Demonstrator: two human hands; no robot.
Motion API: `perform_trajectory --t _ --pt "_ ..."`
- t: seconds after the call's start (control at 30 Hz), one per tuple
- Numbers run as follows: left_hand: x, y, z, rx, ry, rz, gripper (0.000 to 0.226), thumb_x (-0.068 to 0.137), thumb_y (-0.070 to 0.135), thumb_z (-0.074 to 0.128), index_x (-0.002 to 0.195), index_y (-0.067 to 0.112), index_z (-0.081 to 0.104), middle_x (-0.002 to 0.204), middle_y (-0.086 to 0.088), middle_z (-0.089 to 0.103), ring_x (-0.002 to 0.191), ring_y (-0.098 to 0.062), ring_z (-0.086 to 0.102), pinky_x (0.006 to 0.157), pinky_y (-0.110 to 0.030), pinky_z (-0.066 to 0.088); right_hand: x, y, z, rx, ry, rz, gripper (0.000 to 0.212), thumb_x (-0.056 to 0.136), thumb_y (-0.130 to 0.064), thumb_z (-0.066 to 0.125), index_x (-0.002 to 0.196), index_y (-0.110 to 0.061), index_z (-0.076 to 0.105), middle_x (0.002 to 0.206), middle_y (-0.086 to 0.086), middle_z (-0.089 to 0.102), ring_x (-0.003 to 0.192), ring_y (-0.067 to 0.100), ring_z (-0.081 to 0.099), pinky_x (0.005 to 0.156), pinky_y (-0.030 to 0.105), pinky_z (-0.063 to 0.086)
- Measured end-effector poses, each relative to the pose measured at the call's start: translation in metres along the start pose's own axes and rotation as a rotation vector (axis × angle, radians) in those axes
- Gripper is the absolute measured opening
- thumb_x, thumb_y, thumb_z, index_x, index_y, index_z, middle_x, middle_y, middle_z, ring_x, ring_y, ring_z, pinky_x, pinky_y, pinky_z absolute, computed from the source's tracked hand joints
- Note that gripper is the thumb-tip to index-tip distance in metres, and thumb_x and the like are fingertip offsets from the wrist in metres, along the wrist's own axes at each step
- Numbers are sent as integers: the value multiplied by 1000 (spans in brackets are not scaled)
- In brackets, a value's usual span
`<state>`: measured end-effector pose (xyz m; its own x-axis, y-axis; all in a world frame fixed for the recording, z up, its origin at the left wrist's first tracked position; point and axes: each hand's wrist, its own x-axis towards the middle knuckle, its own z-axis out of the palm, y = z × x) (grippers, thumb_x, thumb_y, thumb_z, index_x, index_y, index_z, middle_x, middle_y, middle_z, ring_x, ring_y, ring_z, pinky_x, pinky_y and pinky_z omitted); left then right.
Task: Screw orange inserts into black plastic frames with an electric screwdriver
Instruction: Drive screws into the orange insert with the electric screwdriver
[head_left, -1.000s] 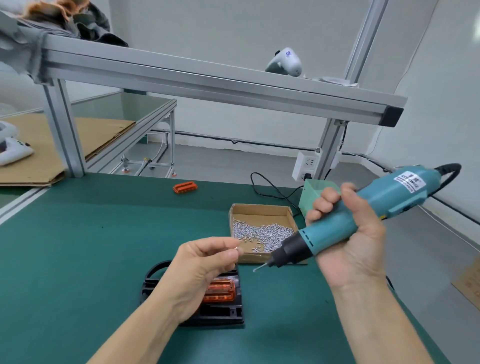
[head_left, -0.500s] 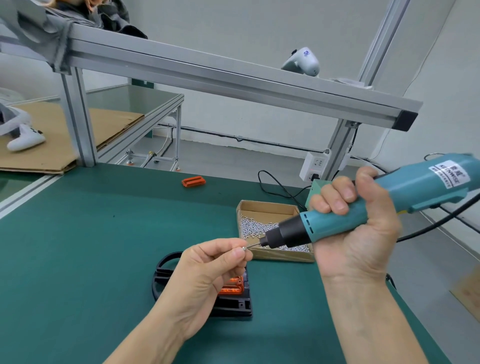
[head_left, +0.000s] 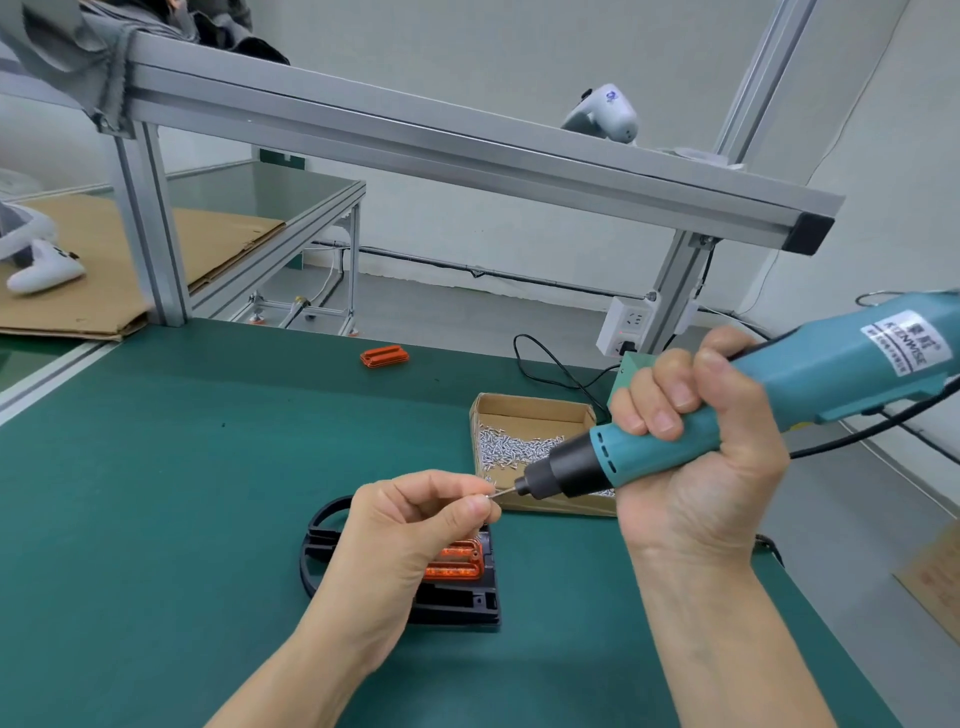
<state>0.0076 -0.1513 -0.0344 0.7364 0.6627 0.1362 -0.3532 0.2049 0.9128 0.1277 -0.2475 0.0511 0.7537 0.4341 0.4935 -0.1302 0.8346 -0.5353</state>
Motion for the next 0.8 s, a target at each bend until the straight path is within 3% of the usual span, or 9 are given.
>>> perform_trajectory --t 0.2,0.37,0.57,0.8 --pt "0 1 -4 173 4 55 22 58 31 76 76 19 78 75 -7 74 70 -13 67 66 -18 52 -5 10 -3 -19 71 -21 15 79 -8 48 77 -22 50 54 -8 37 41 6 36 44 19 35" --pt "5 3 -8 96 -15 22 23 55 31 76 75 18 78 73 -7 73 67 -11 67 63 -18 52 -3 15 -7 80 185 -13 13 75 -11 51 71 -23 50 53 -9 37 40 5 36 43 17 34" --pt "8 -2 -17 91 -93 -125 25 57 24 78 75 7 76 71 -11 70 62 -15 60 64 -19 50 -8 20 -8 5 40 -5 15 73 -9 56 75 -24 56 54 -8 36 40 6 35 43 19 34" --pt "9 -3 -16 129 -4 0 27 53 33 79 77 20 79 78 -10 74 73 -15 69 68 -20 54 -3 28 -17 85 268 16 12 75 -13 50 71 -24 49 53 -9 37 40 5 35 43 18 34"
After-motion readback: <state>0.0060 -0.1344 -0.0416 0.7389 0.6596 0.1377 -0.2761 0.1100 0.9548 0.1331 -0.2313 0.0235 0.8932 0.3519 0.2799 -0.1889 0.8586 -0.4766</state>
